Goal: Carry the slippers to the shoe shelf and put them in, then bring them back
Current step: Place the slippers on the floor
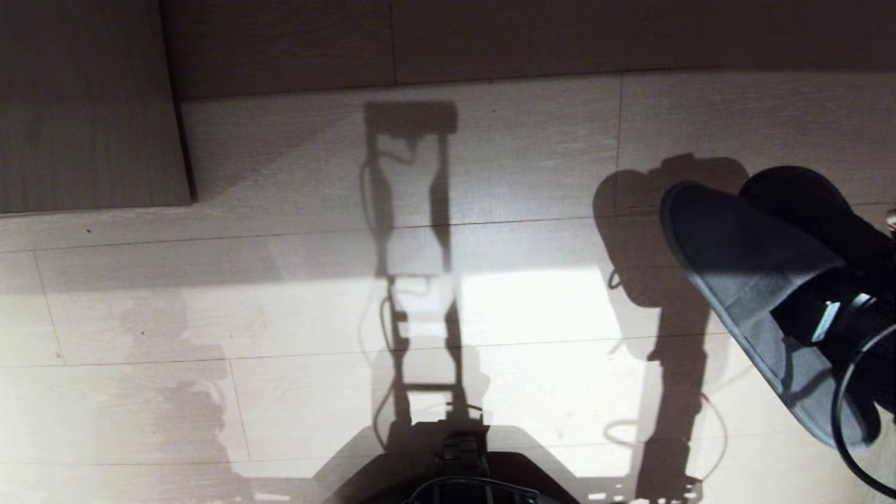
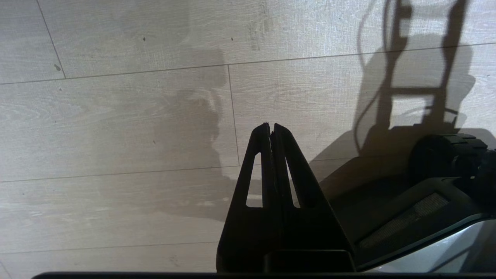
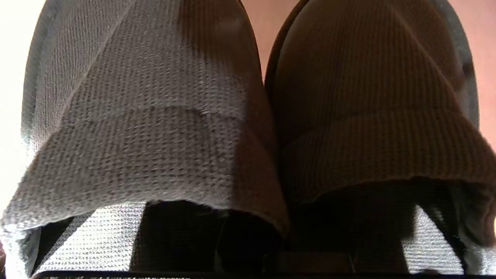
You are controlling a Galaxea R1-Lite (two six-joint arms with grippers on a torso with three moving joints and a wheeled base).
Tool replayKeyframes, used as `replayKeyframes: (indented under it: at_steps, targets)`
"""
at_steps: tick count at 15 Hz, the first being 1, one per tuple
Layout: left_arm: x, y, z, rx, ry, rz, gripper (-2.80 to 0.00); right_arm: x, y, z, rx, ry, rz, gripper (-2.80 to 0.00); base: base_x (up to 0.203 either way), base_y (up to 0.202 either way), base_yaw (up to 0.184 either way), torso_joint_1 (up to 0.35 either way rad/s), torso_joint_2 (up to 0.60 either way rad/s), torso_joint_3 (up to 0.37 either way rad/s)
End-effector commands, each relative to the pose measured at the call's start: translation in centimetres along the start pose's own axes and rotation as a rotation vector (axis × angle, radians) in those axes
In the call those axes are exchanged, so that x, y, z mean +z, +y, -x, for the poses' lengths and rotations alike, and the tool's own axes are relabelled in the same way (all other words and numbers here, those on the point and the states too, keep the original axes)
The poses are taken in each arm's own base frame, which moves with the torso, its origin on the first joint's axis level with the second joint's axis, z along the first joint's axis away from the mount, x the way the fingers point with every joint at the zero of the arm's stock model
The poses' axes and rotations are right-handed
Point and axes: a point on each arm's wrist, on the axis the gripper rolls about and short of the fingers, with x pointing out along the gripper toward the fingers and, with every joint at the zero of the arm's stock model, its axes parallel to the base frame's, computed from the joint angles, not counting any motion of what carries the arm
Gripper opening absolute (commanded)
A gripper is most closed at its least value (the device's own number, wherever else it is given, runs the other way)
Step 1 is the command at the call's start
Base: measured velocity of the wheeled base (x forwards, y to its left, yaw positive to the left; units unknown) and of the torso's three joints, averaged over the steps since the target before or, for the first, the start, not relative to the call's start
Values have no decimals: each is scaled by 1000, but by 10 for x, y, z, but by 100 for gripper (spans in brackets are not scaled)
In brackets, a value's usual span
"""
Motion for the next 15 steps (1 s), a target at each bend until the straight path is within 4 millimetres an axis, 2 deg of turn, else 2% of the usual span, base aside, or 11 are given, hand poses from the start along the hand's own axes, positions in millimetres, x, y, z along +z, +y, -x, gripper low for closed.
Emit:
replayKeyframes:
  at_steps: [1,3,7,11,15]
  targets:
    - [0,0,0,0,0,0,-280,-15,-1,-33,4,8,3,-280,0,0,0,0,0,0]
    - [0,0,0,1,0,0,-280,-11,-2,-48,19,-95,19,-280,0,0,0,0,0,0]
    - [0,0,0,0,0,0,-280,-23,-1,-64,57,-80,14,-280,0,0,0,0,0,0]
    - [0,0,0,2,0,0,-280,-37,-3,-83,32,-143,26,-280,0,0,0,0,0,0]
    - [0,0,0,2,0,0,-280,-41,-4,-91,25,-169,22,-280,0,0,0,0,0,0]
